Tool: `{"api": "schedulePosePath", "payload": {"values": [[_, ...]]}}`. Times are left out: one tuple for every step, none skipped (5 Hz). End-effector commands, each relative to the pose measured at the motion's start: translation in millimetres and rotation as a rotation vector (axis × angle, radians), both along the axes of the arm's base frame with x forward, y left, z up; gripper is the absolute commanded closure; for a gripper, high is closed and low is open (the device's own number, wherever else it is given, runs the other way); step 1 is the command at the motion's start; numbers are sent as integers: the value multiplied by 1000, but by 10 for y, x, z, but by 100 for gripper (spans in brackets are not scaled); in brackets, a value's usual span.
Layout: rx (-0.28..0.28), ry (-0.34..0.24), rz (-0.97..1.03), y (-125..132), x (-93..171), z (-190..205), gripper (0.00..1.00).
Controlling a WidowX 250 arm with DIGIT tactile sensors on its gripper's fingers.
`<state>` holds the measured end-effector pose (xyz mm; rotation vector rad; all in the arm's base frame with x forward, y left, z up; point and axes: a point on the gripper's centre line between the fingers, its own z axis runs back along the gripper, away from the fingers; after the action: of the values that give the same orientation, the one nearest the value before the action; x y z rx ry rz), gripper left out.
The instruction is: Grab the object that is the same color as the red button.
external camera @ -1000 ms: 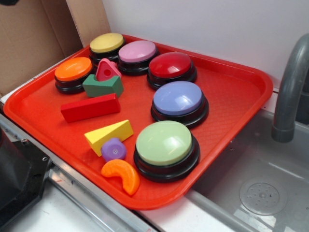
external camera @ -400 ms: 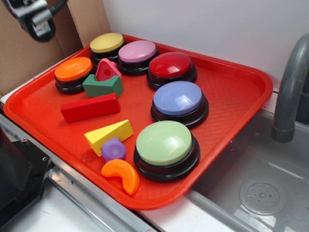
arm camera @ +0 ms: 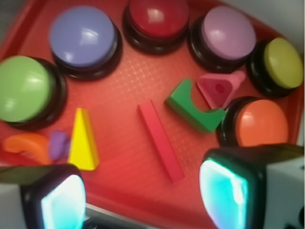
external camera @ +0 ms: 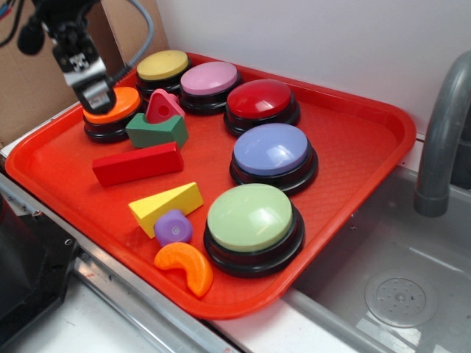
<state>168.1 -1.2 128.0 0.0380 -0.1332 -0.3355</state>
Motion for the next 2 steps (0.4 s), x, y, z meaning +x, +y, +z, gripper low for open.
{"api": "schedulePosePath", "payload": {"values": [[-10,-32,59,186,96,-432,0],[2,-18,84,198,116,-643,0]]}}
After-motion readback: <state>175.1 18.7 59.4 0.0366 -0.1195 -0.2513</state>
